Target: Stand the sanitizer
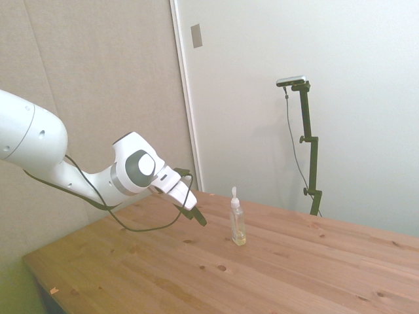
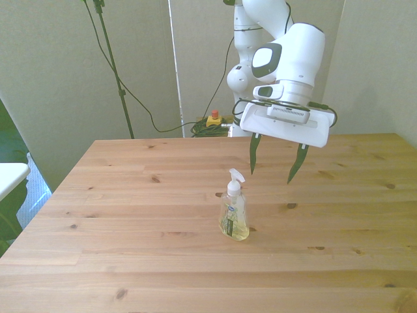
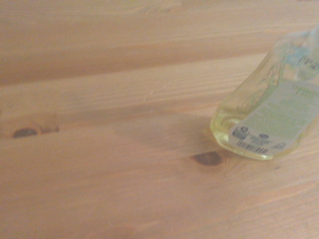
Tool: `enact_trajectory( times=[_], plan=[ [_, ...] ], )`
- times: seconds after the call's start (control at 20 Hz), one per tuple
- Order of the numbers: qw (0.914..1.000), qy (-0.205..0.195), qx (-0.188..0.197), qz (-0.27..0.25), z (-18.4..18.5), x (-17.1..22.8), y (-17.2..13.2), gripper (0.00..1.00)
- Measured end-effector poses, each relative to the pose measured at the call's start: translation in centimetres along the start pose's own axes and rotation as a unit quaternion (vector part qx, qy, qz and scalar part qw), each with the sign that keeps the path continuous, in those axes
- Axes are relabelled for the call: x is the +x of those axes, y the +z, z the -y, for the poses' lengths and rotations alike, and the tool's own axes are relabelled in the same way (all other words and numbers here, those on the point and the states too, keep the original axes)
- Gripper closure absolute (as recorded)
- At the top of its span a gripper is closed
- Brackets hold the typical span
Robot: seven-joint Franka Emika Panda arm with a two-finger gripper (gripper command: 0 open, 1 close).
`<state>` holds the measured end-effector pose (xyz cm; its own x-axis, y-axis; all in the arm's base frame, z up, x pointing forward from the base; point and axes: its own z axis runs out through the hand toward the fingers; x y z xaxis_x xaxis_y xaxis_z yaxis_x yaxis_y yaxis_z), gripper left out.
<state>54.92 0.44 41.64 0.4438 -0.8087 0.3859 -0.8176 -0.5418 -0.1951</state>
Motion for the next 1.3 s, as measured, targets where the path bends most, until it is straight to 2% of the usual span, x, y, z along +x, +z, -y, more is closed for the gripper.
enact_trajectory(
  times=[0.15, 0.3, 0.5, 0.75, 0.95, 1.1, 1.3],
  plan=[
    [0.9974, -0.053, -0.020, 0.044, -0.9, 0.9, -0.1, 0.00],
    [0.9896, -0.109, -0.028, 0.090, -1.7, 2.0, -0.2, 0.00],
    [0.9722, -0.184, -0.014, 0.144, -2.1, 2.9, 0.1, 0.00],
    [0.9515, -0.246, -0.002, 0.185, -1.6, 1.6, 2.3, 0.00],
    [0.9468, -0.256, -0.021, 0.194, -0.7, 1.0, 3.6, 0.00],
    [0.9529, -0.236, -0.038, 0.186, -1.3, 1.4, 3.5, 0.00],
    [0.9607, -0.209, -0.048, 0.177, -2.8, 0.9, 1.8, 0.00]
  ],
)
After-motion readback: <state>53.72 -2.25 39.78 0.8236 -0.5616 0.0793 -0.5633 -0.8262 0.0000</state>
